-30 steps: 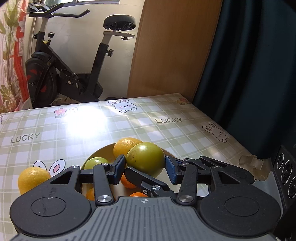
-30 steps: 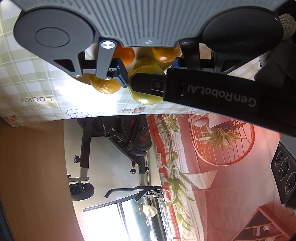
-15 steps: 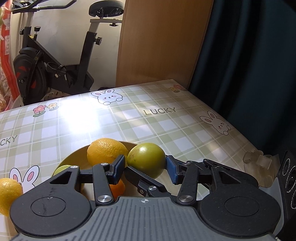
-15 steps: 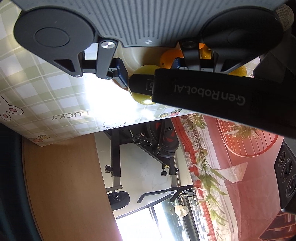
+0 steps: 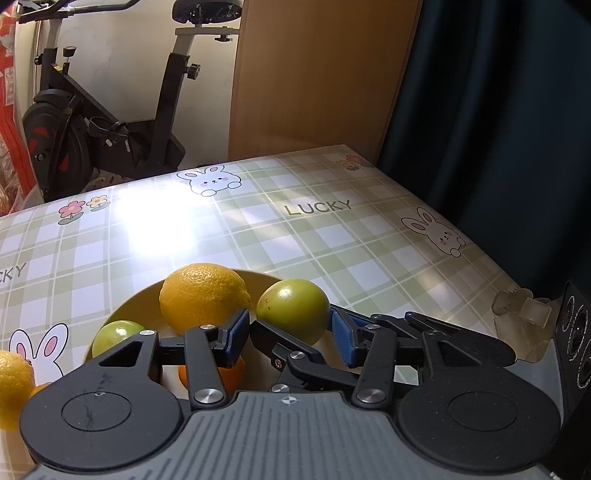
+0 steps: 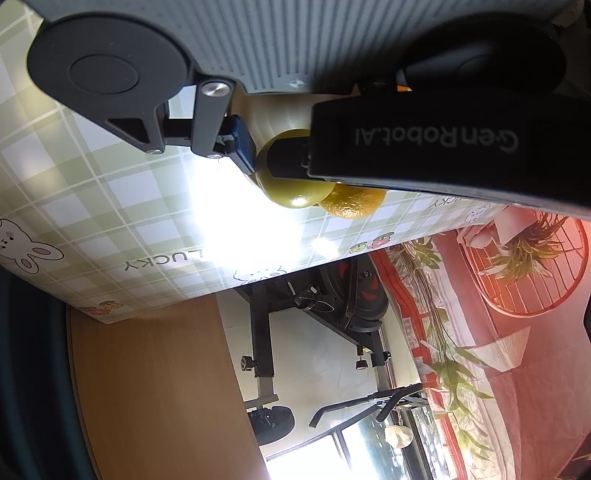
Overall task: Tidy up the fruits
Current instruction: 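Carry the green fruit onto the plate and open the left gripper, then move the open left gripper back toward the large orange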
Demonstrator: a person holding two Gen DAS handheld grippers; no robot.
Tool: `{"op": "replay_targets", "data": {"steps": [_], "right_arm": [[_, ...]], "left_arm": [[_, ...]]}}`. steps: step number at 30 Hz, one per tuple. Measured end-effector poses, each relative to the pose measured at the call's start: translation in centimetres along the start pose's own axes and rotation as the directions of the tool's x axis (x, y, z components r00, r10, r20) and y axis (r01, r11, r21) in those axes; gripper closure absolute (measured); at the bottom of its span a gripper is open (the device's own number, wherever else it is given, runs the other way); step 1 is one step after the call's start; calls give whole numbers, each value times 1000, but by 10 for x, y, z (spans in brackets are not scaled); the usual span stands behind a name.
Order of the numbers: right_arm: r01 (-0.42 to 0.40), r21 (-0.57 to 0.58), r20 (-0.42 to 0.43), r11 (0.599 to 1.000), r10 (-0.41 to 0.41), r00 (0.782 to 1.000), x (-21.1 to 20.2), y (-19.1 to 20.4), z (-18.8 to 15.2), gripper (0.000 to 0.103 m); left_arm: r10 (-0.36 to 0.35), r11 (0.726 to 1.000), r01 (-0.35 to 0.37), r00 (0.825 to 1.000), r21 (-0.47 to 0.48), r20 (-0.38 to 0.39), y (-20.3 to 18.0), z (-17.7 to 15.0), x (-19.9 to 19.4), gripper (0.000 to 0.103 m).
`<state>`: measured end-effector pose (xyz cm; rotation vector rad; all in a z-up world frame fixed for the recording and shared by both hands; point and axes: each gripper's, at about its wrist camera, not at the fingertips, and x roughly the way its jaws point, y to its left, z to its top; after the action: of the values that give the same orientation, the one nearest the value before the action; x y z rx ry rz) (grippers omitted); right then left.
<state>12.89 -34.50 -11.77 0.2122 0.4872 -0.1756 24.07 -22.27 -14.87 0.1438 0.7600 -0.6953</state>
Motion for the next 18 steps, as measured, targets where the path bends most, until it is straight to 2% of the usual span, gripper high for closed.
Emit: {"op": "replay_targets", "data": {"steps": [12, 18], "right_arm": [[4, -9, -5, 1000, -4, 1000, 3, 2, 0, 51], [-29, 4, 34, 1000, 28, 999, -5, -2, -3, 51]], "left_arm": [[-16, 999, 16, 1000, -30, -1, 3, -1, -2, 52], [-34, 998, 36, 999, -45, 40, 8, 0, -18, 51]]}}
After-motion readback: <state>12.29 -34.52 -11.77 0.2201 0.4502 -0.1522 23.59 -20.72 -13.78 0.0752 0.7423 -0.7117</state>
